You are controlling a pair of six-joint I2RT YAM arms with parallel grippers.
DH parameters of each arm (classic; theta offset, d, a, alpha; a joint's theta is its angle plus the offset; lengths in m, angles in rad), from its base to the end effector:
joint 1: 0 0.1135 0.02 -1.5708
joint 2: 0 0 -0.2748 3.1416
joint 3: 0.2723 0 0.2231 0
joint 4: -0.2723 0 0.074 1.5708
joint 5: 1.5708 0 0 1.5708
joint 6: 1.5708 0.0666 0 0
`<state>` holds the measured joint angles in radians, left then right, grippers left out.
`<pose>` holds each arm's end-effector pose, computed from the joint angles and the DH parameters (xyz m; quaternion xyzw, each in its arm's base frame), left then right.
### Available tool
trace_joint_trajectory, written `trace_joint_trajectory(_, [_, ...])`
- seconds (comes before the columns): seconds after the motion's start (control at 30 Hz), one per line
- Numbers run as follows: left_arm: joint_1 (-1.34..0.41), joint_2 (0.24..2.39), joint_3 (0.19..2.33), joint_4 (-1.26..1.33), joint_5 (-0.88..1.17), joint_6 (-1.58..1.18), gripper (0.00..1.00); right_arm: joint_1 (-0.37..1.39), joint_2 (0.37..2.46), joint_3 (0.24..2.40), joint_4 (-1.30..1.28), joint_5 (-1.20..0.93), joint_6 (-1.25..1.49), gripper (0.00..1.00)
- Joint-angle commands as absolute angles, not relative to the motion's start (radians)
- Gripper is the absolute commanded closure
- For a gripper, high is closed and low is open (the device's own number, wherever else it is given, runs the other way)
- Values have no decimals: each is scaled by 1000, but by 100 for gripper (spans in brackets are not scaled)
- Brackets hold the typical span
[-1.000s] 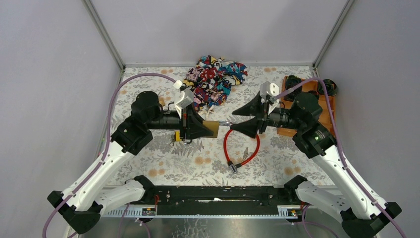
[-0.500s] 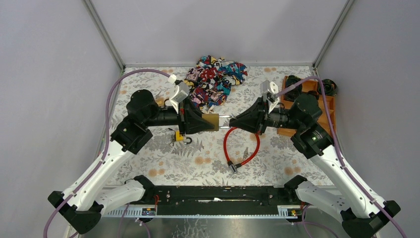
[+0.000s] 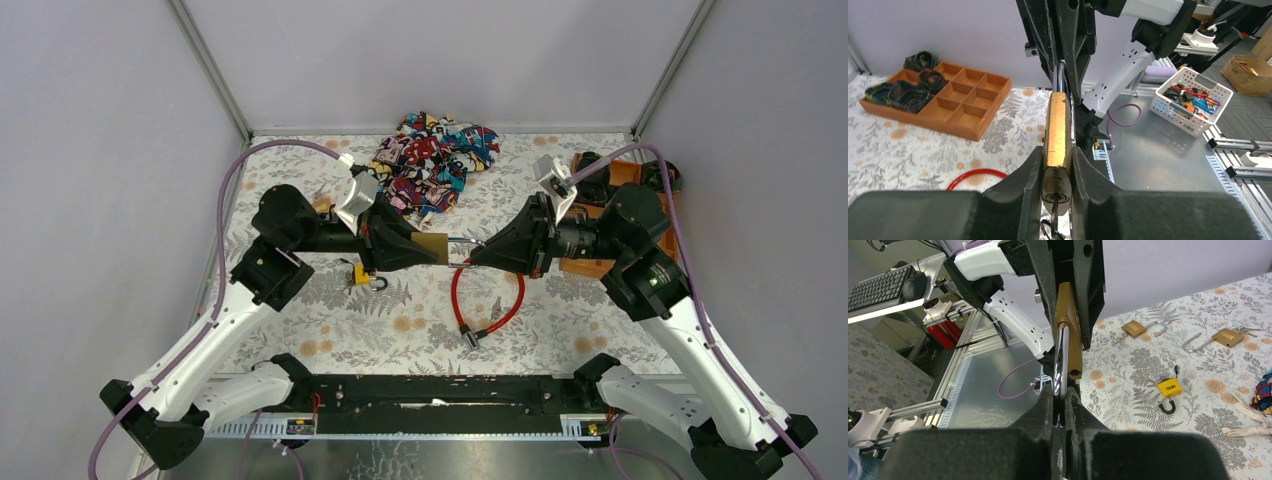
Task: Lock with the key
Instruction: Lock the lock.
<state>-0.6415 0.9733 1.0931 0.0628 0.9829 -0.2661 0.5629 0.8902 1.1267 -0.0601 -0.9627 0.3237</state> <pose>0.1116 -0.1525 0.4461 0.4616 0.4864 -0.5684 0.4767 0.0996 0.1275 0.4554 -0.4203 0.5227 0.5600 0.4863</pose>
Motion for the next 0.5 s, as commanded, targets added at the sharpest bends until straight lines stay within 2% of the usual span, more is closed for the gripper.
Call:
trace_joint_trajectory(0.0, [-666, 976, 1081, 368, 1080, -379, 100, 563, 847, 1160, 8, -927, 350, 100])
trace_joint_trajectory(0.23, [-710, 995, 1069, 439, 1080, -425, 100, 562, 819, 1132, 86, -870, 335, 100])
trace_joint_trajectory(0.47, [-711, 1000, 1086, 410, 1125, -423, 100, 562, 838, 1214, -103, -796, 150, 100])
